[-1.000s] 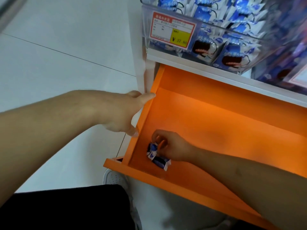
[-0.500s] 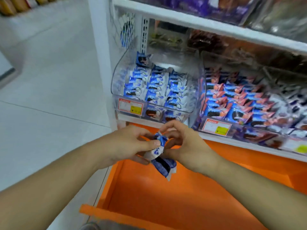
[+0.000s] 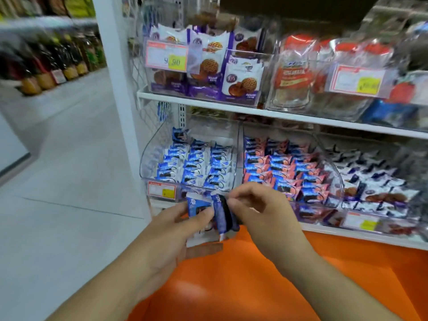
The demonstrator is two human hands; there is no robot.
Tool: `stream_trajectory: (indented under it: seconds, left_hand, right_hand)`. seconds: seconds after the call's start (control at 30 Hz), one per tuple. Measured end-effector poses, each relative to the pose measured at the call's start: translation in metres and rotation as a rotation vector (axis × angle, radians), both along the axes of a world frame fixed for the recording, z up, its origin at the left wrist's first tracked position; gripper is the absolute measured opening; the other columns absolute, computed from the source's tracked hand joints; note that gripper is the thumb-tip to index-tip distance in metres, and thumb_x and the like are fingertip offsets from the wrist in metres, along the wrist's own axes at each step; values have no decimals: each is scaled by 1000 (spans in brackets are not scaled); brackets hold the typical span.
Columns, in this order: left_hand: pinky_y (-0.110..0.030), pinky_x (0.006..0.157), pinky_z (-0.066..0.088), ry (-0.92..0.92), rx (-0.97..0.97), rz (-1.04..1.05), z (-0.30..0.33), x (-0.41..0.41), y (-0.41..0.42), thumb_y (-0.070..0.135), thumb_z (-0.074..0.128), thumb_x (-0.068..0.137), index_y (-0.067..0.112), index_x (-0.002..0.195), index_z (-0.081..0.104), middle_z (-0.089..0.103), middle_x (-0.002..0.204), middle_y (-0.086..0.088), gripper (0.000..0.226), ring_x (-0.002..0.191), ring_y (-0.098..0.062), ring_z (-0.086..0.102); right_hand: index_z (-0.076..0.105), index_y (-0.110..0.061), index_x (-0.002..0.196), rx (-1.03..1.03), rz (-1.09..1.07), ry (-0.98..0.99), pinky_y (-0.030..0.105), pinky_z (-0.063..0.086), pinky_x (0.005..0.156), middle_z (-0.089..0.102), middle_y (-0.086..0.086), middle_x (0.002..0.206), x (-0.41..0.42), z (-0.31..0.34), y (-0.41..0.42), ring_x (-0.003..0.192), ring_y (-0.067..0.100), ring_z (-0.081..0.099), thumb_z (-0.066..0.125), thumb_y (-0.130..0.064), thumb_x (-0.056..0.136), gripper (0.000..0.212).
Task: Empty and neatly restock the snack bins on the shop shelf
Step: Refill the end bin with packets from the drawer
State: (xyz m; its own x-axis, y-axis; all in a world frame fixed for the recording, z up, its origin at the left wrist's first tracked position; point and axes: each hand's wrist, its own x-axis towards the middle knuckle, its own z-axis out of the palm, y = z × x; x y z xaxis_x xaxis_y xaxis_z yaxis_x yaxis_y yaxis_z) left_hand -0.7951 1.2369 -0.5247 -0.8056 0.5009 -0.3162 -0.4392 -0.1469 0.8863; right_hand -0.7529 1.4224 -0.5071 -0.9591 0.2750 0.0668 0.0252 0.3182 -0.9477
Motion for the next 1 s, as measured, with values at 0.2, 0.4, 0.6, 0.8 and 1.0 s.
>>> stream_trajectory:
  seconds: [0.2, 0.4, 0.6, 0.8, 1.0]
  left_hand:
    - [-55, 93, 60, 27, 70, 39, 21, -6, 18, 0, 59, 95, 4, 127, 69, 73, 119, -25, 33, 115, -48, 68]
    - [-55, 86, 62, 26, 63, 64, 36, -14, 41, -7, 63, 92, 3, 126, 65, 77, 109, -20, 36, 103, -41, 75]
    - [-55, 89, 58, 65, 22, 95, 31, -13, 54, 0, 72, 90, 25, 87, 68, 81, 95, -10, 26, 93, -33, 78]
    - [-48, 87, 63, 97, 7, -2, 21, -23, 41, 1, 67, 95, 5, 119, 71, 77, 114, -15, 25, 107, -33, 75]
    - [-39, 72, 63, 144, -82, 8, 10, -39, 24, 6, 72, 93, 11, 111, 79, 76, 116, -14, 20, 105, -32, 75]
  right_hand:
    - [66, -23, 115, -39, 180, -21, 21, 57, 89, 72, -17, 106, 10, 13, 7, 103, -2, 68, 82, -6, 87, 37]
    - [72, -11, 116, -433, -23, -2, 43, 58, 85, 78, 10, 105, 9, 21, 40, 94, 33, 74, 58, 5, 98, 28]
    - [66, -11, 126, -495, -72, -44, 49, 61, 94, 78, 14, 110, 13, 17, 51, 100, 35, 75, 54, -3, 105, 25]
    - [71, -23, 117, -373, -50, -62, 39, 59, 92, 79, -6, 95, 5, 14, 43, 89, 8, 75, 71, -10, 97, 24]
    - [70, -42, 124, -265, 14, -80, 39, 53, 83, 70, -11, 83, -4, 14, 36, 73, -5, 67, 70, 8, 89, 61]
